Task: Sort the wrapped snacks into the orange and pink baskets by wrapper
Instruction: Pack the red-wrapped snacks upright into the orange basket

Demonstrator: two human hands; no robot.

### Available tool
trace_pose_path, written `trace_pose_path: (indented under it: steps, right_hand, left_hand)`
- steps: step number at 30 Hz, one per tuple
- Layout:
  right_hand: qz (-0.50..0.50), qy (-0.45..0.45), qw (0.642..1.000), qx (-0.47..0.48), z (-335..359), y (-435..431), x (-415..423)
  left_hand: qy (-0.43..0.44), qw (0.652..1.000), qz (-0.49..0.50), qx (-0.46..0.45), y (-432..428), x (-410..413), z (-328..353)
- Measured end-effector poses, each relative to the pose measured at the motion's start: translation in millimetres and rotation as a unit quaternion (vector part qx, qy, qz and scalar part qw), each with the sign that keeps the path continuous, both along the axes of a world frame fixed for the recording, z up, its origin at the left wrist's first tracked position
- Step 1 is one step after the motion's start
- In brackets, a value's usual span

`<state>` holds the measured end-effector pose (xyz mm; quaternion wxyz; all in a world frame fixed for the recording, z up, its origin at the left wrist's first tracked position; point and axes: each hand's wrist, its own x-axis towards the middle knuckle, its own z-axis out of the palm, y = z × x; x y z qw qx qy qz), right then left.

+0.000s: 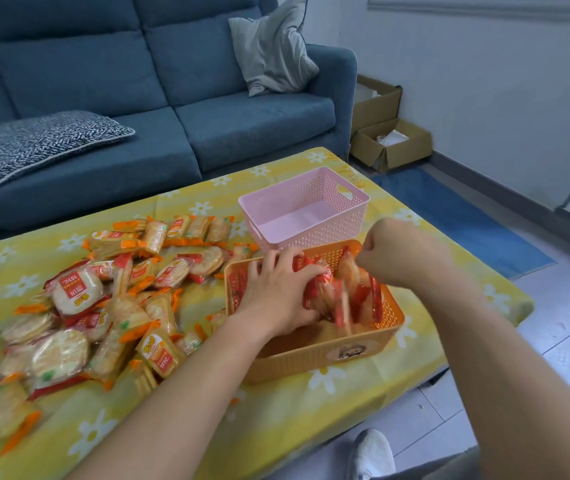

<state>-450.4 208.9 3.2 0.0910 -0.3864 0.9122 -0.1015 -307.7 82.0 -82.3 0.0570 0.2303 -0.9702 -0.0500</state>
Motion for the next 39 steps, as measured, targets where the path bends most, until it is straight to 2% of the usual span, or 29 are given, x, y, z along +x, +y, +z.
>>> trace_pose_path:
  steps: [2, 8, 13, 16, 19, 21, 23, 27, 30, 33, 39]
  right_hand:
    - [0.003, 0.001, 1.000, -0.016, 5.9, -1.4, -2.0]
    - [0.017, -0.066, 0.994, 0.089, -27.9, -12.9, 30.4]
    - [0.014, -0.011, 0.996, 0.088, -21.1, -12.5, 27.3]
    - [0.016, -0.005, 0.999, 0.033, 10.1, -4.4, 11.0]
    - [0.091, -0.101, 0.987, -0.082, 20.1, -3.5, 7.7]
    - [0.139, -0.159, 0.965, -0.157, 14.0, -8.2, 12.6]
    - [0.172, -0.186, 0.948, -0.192, 6.1, -14.6, 19.3]
    - [0.263, -0.203, 0.924, -0.188, -4.7, -26.4, 43.8]
    - [0.322, -0.168, 0.916, -0.169, -11.7, -33.4, 66.7]
    - [0.368, -0.138, 0.907, -0.153, -15.9, -37.3, 83.9]
    - [0.382, -0.133, 0.906, -0.126, -15.3, -32.5, 89.1]
  left_hand:
    - [-0.010, 1.000, -0.002, -0.002, -2.3, 3.1, 1.0]
    - [0.009, 1.000, 0.005, -0.015, 2.6, 0.6, -7.5]
    - [0.018, 1.000, 0.009, -0.019, 3.8, -0.2, -7.9]
    - [-0.001, 1.000, 0.004, -0.011, 4.4, -0.6, -5.5]
    - [-0.004, 0.999, -0.006, 0.043, 1.4, 3.3, 2.7]
    - [0.036, 0.995, -0.003, 0.096, -1.8, 14.7, 11.3]
    - [0.072, 0.988, 0.006, 0.138, -6.6, 35.4, 21.8]
    - [0.071, 0.975, 0.015, 0.209, -16.7, 89.4, 38.6]
    - [0.048, 0.963, 0.033, 0.264, -22.8, 120.1, 37.8]
    - [0.097, 0.944, 0.058, 0.310, -27.1, 132.7, 28.1]
    - [0.179, 0.911, 0.111, 0.354, -21.6, 131.4, 19.9]
